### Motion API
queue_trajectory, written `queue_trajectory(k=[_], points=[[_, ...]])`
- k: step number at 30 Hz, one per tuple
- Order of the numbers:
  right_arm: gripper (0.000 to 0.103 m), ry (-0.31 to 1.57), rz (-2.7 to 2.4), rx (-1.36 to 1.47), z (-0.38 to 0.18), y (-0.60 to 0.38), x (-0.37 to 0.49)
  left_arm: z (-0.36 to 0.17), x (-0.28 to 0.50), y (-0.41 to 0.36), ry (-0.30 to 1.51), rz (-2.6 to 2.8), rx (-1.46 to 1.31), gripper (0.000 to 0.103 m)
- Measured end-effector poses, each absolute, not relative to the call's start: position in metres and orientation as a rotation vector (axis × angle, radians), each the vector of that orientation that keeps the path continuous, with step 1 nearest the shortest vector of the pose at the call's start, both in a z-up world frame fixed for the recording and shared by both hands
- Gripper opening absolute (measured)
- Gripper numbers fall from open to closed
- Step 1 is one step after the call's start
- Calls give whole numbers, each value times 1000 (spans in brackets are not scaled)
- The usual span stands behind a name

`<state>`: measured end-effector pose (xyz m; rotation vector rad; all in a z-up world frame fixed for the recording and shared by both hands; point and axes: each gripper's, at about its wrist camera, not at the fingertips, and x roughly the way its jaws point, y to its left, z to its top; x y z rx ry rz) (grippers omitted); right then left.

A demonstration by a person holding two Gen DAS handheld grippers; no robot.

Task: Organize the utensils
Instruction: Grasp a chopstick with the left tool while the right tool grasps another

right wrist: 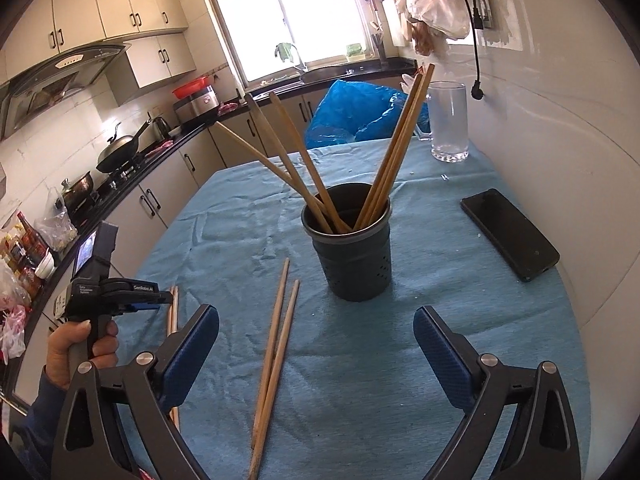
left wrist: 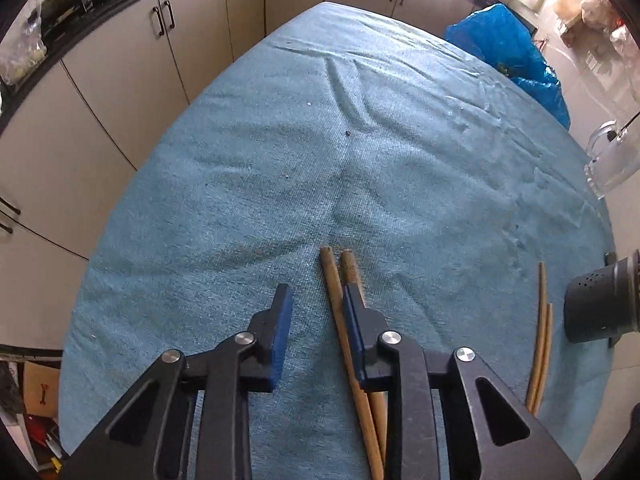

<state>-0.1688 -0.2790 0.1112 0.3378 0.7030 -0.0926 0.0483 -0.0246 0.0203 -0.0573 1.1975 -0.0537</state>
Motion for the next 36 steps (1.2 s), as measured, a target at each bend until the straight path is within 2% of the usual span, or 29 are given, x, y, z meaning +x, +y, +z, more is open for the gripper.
queue_trajectory(k=[2,3,5,7,10,15,17,20,29,36], points=[[100,706,-88,338,112,-278,-167,19,47,-26,1197,-46,-30,21],[99,708,-85,338,112,-278,-166,17,46,-26,1199,-37,-13,17],[96,715,-78,338,112,-277,-165,17,47,-26,1192,-32,1,17],[89,729,-69,343,110,-276,-161,17,51,-26,1192,-29,0,17],[73,759,-36,344,109,-269,-152,16,52,-24,1187,-27,-2,11],[52,807,13,285,105,-244,-132,16,38,-7,1170,-70,-38,10],[51,831,34,260,100,-233,-121,17,33,-2,1167,-81,-46,10],[43,884,65,207,89,-214,-95,17,31,3,1161,-103,-55,10],[34,1041,16,89,47,-197,-3,17,29,7,1155,-128,-67,10],[31,1126,-54,63,25,-207,32,17,27,10,1150,-138,-69,10]])
